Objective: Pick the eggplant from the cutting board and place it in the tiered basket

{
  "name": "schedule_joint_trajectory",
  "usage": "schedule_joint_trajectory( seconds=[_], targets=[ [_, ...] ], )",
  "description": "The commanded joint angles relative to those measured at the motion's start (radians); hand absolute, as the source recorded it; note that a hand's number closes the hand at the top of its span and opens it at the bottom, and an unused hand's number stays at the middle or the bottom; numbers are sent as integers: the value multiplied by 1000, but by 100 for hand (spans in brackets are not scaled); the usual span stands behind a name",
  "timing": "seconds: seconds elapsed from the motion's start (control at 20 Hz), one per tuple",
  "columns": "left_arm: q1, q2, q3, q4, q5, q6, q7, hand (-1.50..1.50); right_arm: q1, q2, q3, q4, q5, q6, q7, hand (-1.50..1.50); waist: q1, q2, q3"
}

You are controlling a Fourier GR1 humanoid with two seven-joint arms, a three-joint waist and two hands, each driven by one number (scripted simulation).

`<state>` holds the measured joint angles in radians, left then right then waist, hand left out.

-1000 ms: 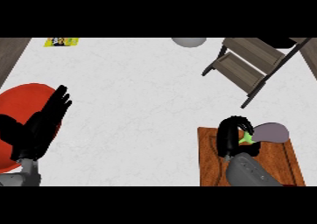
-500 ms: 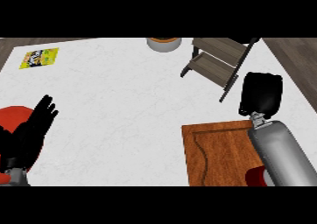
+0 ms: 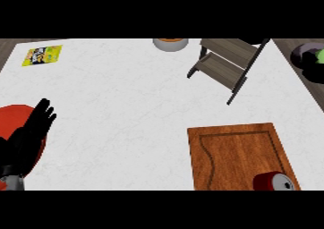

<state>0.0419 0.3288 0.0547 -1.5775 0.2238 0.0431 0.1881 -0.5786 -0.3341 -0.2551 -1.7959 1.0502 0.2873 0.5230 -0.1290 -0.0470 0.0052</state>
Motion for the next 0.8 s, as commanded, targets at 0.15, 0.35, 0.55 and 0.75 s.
schedule_joint_trajectory(
  seconds=[0.15, 0.35, 0.55, 0.75],
  targets=[
    [-35, -17, -44, -52, -12, -7, 28, 0, -115, -158, -301, -160, -381, 344, 41, 150, 73, 28, -5],
    [-109, 9, -34, -25, -2, -50, 58, 0, -238, -183, -288, -105, -436, 411, 161, 150, 120, 42, -6],
    [-67, -39, -62, -19, -39, -33, 24, 0, -379, -215, -203, -37, -429, 423, 284, 150, 135, 44, -6],
    [-117, -36, -57, 18, -53, -43, 16, 0, -518, -202, -116, 161, -371, 325, 299, 150, 146, 49, -7]
  ],
)
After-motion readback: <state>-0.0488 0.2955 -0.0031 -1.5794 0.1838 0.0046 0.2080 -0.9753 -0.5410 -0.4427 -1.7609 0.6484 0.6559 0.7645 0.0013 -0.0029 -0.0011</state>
